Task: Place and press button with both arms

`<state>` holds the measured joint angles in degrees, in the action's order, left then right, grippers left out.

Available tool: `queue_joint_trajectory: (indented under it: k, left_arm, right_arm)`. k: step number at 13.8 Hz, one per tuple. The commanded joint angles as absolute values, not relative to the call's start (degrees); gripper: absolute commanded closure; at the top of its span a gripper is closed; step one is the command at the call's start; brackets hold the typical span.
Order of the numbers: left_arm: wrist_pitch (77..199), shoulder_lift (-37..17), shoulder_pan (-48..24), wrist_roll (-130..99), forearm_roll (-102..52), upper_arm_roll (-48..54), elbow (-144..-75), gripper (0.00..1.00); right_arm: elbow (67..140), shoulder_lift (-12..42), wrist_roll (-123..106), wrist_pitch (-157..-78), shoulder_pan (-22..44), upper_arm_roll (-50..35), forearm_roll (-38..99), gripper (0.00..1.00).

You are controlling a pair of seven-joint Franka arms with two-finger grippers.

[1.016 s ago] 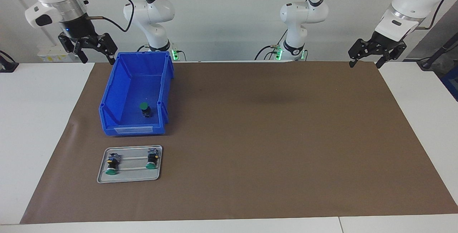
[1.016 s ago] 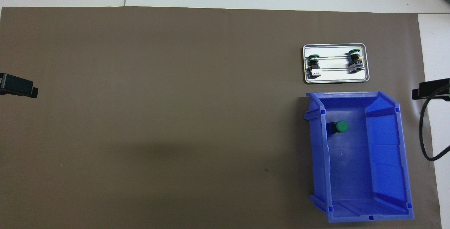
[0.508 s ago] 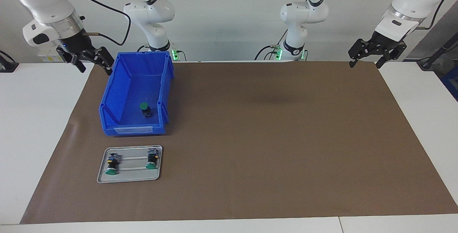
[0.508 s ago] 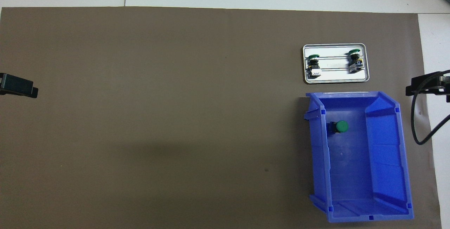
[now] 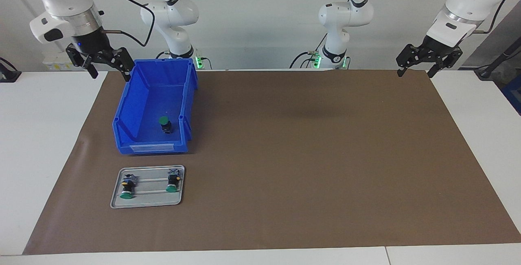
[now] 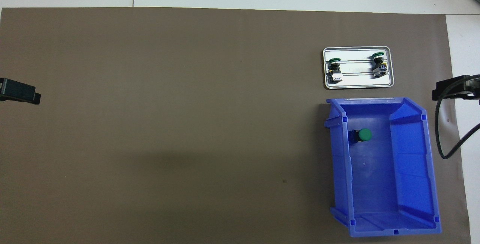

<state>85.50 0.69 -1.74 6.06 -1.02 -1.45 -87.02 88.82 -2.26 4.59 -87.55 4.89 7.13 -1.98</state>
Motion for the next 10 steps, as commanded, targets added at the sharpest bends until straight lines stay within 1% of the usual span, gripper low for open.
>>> queue_joint_trajectory:
  k: [1, 10]
  left_arm:
    - [85.4, 2.1, -1.1, 5.9, 0.1, -1.0, -88.6, 0.00]
    - [85.4, 2.1, -1.1, 5.9, 0.1, -1.0, -88.6, 0.00]
  right_arm:
    - [87.3, -1.8, 4.5, -85.6, 4.5, 6.9, -0.4, 0.00]
    - [88.6, -2.5, 4.7, -85.6, 4.7, 6.9, -1.1, 0.00]
